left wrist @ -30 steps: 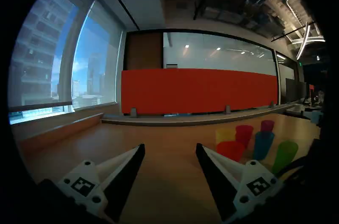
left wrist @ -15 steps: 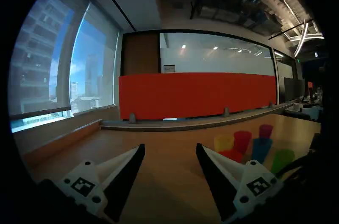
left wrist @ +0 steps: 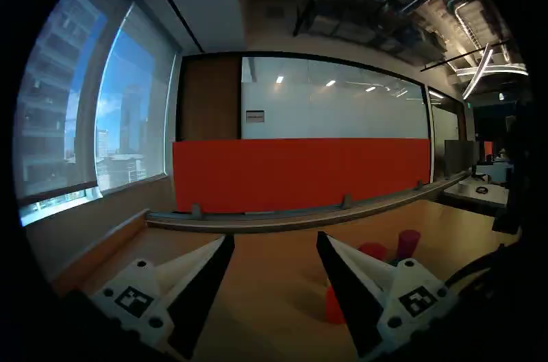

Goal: Pour water

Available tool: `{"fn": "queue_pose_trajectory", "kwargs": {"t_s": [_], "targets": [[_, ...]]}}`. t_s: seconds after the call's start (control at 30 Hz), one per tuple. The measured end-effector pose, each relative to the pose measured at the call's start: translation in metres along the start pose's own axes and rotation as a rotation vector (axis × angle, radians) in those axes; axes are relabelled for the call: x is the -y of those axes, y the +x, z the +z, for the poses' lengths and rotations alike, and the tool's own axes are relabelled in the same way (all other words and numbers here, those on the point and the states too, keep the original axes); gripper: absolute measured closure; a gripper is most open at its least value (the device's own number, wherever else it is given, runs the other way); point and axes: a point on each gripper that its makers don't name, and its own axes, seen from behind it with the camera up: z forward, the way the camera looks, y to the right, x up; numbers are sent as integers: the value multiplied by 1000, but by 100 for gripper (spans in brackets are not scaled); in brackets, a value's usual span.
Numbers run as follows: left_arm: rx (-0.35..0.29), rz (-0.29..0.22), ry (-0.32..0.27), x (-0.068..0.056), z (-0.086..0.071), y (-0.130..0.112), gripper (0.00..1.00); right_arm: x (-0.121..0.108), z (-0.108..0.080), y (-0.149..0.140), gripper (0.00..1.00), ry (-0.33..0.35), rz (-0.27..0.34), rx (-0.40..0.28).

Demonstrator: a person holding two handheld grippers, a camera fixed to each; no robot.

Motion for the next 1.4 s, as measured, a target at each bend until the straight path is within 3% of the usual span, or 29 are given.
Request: {"fn": "queue_pose_trajectory", "kwargs": {"t_s": [0.27,0.57,0.77,0.97,1.17,1.4], "targets": [[4,12,-45,-5,1,33,11,-3,2,33,0,10,20,13],[38,-29,-151,-24,4,33,11,5,3,30,0,70,5,48],[33,-47,-259,-43,2,42,11,26,1,34,0,194,0,53],[37,-43,-400,-74,-7,49,11,62,-11,29,0,377,-8,93],[33,-92,-534,-101,-18,58,11,95,-26,31,0,550,-1,111],[31,-77,-630,-117,-25,60,11,107,-30,37,0,625,20,118]]}}
